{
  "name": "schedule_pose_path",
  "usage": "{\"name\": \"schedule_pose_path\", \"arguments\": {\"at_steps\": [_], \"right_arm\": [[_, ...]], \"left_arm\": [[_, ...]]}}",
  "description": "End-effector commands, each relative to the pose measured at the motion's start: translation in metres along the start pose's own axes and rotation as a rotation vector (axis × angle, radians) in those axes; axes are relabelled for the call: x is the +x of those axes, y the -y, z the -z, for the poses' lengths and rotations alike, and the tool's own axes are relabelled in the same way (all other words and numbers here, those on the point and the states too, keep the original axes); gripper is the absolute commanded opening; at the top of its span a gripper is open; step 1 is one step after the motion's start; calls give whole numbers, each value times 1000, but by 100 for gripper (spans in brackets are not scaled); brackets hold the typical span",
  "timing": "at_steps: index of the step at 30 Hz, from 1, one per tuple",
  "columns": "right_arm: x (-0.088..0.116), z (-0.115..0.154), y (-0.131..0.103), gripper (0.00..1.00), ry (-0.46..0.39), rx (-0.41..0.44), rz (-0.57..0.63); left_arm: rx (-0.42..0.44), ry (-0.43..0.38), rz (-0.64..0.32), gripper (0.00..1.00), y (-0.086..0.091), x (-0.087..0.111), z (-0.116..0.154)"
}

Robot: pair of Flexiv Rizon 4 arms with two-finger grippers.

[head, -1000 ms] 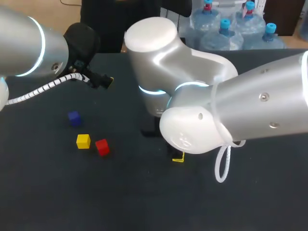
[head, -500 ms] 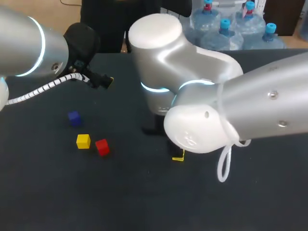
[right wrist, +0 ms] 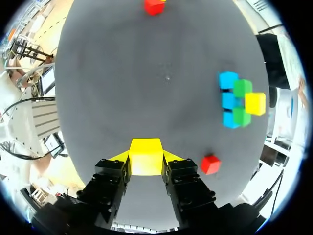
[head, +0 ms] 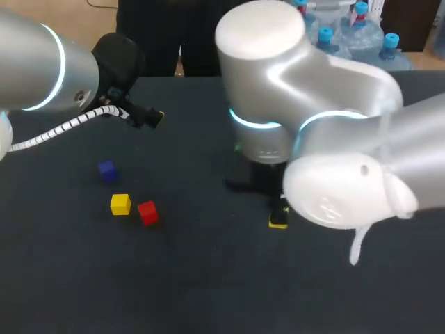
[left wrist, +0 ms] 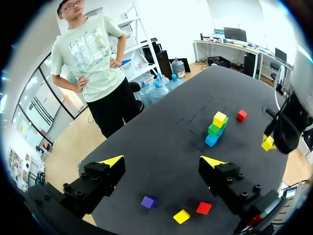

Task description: Place the blue cubes, place green cubes on the blue cubes, place the yellow cubes on the green cubes, then place the red cubes on the yellow cubes, and place purple cube on the red cubes.

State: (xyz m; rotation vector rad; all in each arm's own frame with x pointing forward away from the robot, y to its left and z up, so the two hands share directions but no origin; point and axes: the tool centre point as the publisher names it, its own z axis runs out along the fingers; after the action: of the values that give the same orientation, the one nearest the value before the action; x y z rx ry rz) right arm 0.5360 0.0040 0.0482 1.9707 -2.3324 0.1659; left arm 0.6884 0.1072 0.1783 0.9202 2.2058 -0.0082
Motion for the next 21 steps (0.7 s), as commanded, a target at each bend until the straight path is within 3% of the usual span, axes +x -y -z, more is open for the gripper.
{"name": "schedule_pose_path", "arguments": {"at_steps": [1,14,21], "right_arm": [[10,3,10,0,78,30,-13],[7,28,73,0,74,67,2],[8,33,91,0,101,77,-4]], "left_arm": [[1,2,-1,100,0,0,0],[1,2,-1,100,0,0,0],[1,2,-1,100,0,0,0]]}}
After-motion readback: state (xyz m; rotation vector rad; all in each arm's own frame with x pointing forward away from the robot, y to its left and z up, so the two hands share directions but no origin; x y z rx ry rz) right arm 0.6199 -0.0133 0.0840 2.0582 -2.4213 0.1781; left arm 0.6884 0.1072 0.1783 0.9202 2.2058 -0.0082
